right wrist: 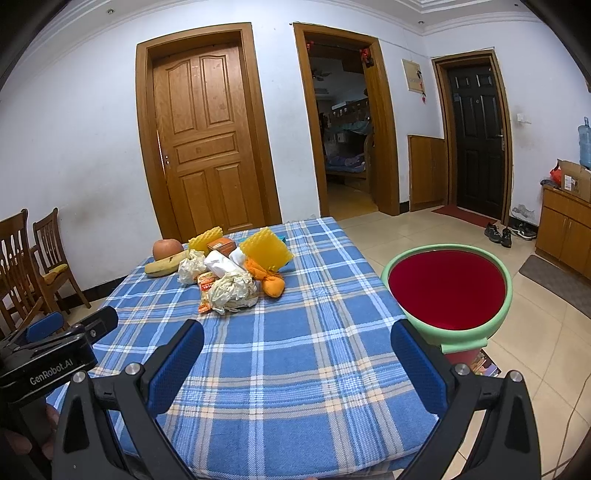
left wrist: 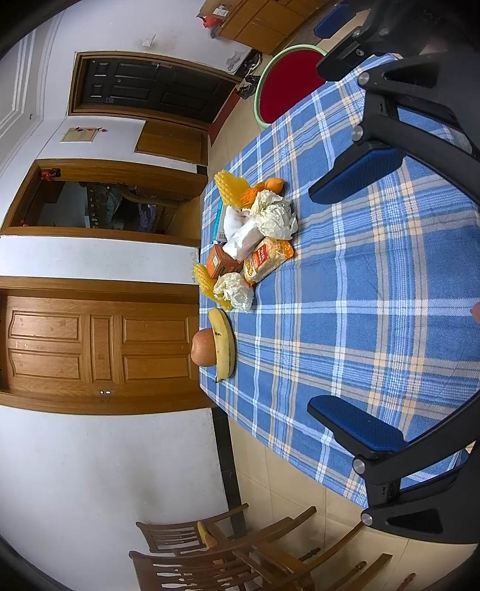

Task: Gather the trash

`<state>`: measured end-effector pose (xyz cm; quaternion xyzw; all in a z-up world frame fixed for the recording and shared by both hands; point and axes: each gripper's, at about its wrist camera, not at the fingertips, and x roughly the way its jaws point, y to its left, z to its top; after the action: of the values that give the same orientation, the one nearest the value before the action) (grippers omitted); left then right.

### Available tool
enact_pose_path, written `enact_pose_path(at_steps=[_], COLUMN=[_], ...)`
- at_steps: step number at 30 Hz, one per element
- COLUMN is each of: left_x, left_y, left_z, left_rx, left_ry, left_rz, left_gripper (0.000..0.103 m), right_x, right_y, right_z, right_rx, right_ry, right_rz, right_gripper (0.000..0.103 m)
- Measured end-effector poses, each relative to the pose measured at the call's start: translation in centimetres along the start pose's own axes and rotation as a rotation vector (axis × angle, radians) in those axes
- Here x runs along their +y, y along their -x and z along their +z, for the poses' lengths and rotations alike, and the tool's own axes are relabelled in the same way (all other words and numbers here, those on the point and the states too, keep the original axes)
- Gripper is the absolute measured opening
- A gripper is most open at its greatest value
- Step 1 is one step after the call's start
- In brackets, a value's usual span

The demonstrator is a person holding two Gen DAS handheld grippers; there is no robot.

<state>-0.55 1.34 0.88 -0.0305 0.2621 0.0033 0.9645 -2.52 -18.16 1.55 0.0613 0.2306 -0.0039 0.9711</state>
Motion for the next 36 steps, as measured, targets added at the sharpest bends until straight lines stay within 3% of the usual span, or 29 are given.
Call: enact_pose_path(at_steps=[36], left_x=[-0.01], left_y=[0.12], left_z=[-0.15], left_rx=[0.001], left_ry=[-0.002], left_rz=[0.012], left_gripper=[0.102], right_x=[-0.16], right_y=[-0.27], right_z=[-0.35], right_rx=[0.007], right_ry=[-0.015], right_rz=[0.006], right_gripper=[0.103])
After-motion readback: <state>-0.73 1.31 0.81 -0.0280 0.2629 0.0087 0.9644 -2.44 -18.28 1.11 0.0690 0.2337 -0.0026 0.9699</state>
